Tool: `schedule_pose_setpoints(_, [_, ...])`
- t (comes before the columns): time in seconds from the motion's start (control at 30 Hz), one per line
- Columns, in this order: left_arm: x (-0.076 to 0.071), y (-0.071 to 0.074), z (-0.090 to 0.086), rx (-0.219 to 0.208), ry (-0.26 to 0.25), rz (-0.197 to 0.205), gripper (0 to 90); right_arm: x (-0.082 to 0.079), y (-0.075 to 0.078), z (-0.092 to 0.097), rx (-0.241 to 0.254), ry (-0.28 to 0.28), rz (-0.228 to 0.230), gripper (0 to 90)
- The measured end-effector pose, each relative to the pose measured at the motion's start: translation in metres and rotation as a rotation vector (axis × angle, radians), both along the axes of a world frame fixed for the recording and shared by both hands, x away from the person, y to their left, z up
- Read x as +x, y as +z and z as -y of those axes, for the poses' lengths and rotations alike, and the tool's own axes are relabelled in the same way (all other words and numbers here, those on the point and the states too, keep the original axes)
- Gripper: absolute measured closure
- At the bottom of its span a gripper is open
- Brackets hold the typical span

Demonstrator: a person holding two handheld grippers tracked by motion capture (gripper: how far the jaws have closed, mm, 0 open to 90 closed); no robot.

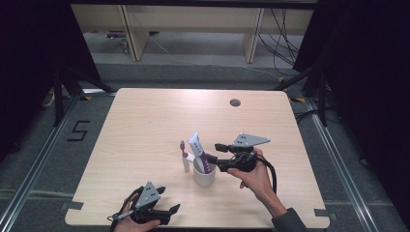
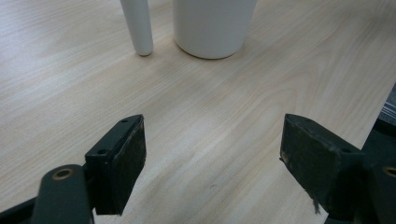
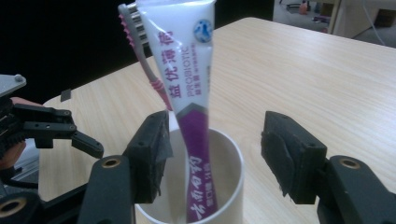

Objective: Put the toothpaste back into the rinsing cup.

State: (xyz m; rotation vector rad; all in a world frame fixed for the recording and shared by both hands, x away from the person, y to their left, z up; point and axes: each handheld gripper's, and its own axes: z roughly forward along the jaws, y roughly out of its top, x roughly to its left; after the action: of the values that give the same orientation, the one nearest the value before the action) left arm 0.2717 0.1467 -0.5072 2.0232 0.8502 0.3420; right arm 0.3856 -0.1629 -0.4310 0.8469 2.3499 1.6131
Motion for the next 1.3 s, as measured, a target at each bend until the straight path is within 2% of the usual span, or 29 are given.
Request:
schedule_pose_setpoints(0.03, [0.0, 0.0, 0.0, -0.008, 0.005, -0.001, 22.3, -0.001, 0.002, 0.004, 0.005, -0.01, -0.027, 41.8])
schedule_pose_setpoints(0.1, [0.001, 0.0, -0.001, 0.016, -0.004, 0.001, 22.3, -0.001, 0.002, 0.007, 0.005, -0.011, -0.012, 41.5])
schedule_pose_setpoints(0.17, [0.001, 0.001, -0.002, 0.016, -0.006, 0.0, 22.3, -0.002, 0.003, 0.008, 0.016, -0.021, -0.023, 41.3])
schedule_pose_setpoints(0.2, [0.0, 0.0, 0.0, -0.001, 0.005, 0.001, 22.3, -0.002, 0.003, 0.013, -0.003, -0.021, -0.007, 41.2])
schedule_pose_setpoints(0.27, [0.0, 0.0, -0.001, 0.016, -0.006, 0.001, 22.3, -0.002, 0.003, 0.016, 0.003, -0.024, -0.012, 41.3])
schedule_pose_setpoints(0.3, [0.0, 0.0, 0.0, 0.004, 0.002, 0.002, 22.3, -0.002, 0.003, 0.019, -0.003, -0.033, -0.005, 41.3])
schedule_pose_setpoints(0.33, [0.0, 0.0, 0.0, -0.008, 0.006, 0.0, 22.3, -0.003, 0.002, 0.02, 0.006, -0.035, -0.03, 41.2])
schedule_pose_setpoints(0.4, [0.0, 0.0, 0.0, -0.007, 0.006, 0.0, 22.3, -0.003, 0.002, 0.022, 0.005, -0.034, -0.028, 41.0])
schedule_pose_setpoints(0.43, [0.001, 0.0, -0.001, 0.016, -0.005, 0.0, 22.3, -0.003, 0.001, 0.025, 0.009, -0.038, -0.027, 40.4])
schedule_pose_setpoints(0.47, [0.001, 0.0, -0.001, 0.017, -0.004, 0.0, 22.3, -0.003, 0.001, 0.025, 0.009, -0.038, -0.027, 40.4])
schedule_pose_setpoints(0.5, [0.0, 0.0, 0.001, -0.009, 0.007, 0.0, 22.3, -0.004, 0.001, 0.027, 0.014, -0.045, -0.031, 40.0])
schedule_pose_setpoints(0.53, [0.0, 0.0, 0.0, 0.002, 0.001, 0.0, 22.3, -0.004, 0.001, 0.03, 0.024, -0.056, -0.034, 39.2])
schedule_pose_setpoints(0.6, [0.0, 0.0, 0.0, 0.0, 0.0, 0.001, 22.3, -0.003, 0.001, 0.032, 0.017, -0.052, -0.028, 38.6])
schedule_pose_setpoints(0.63, [0.0, 0.0, 0.0, -0.004, 0.002, 0.001, 22.3, -0.004, 0.002, 0.035, 0.022, -0.068, -0.039, 36.3])
schedule_pose_setpoints(0.7, [0.001, 0.001, -0.002, 0.017, -0.003, 0.007, 22.3, -0.003, 0.002, 0.038, 0.012, -0.071, -0.025, 34.4])
schedule_pose_setpoints(0.73, [0.001, 0.001, -0.002, 0.017, -0.004, 0.007, 22.3, -0.003, 0.002, 0.038, 0.022, -0.071, -0.035, 33.7])
schedule_pose_setpoints(0.77, [0.001, 0.001, -0.002, 0.017, -0.004, 0.007, 22.3, -0.003, 0.002, 0.04, 0.01, -0.08, -0.023, 32.4])
schedule_pose_setpoints(0.8, [0.001, 0.001, -0.002, 0.018, -0.005, 0.008, 22.3, -0.002, 0.001, 0.04, 0.02, -0.077, -0.019, 31.5])
schedule_pose_setpoints(0.83, [0.0, 0.001, 0.0, -0.014, 0.005, 0.004, 22.3, -0.002, 0.001, 0.04, 0.02, -0.077, -0.019, 31.5])
schedule_pose_setpoints(0.9, [0.0, 0.001, 0.0, -0.01, 0.006, 0.006, 22.2, -0.003, 0.002, 0.043, 0.013, -0.092, -0.036, 30.4])
schedule_pose_setpoints(0.93, [-0.001, 0.001, 0.0, -0.009, 0.006, 0.006, 22.2, -0.004, 0.002, 0.044, 0.032, -0.102, -0.053, 28.6])
schedule_pose_setpoints(1.07, [0.0, 0.001, -0.001, 0.002, 0.001, 0.007, 22.3, -0.003, 0.001, 0.05, 0.021, -0.114, -0.034, 27.8])
schedule_pose_setpoints(1.13, [0.0, 0.001, -0.001, -0.002, 0.001, 0.007, 22.3, -0.004, -0.001, 0.054, 0.032, -0.127, -0.053, 27.4])
schedule_pose_setpoints(1.3, [-0.001, 0.002, -0.001, -0.002, 0.001, 0.008, 22.3, -0.005, -0.002, 0.061, 0.032, -0.14, -0.054, 26.9])
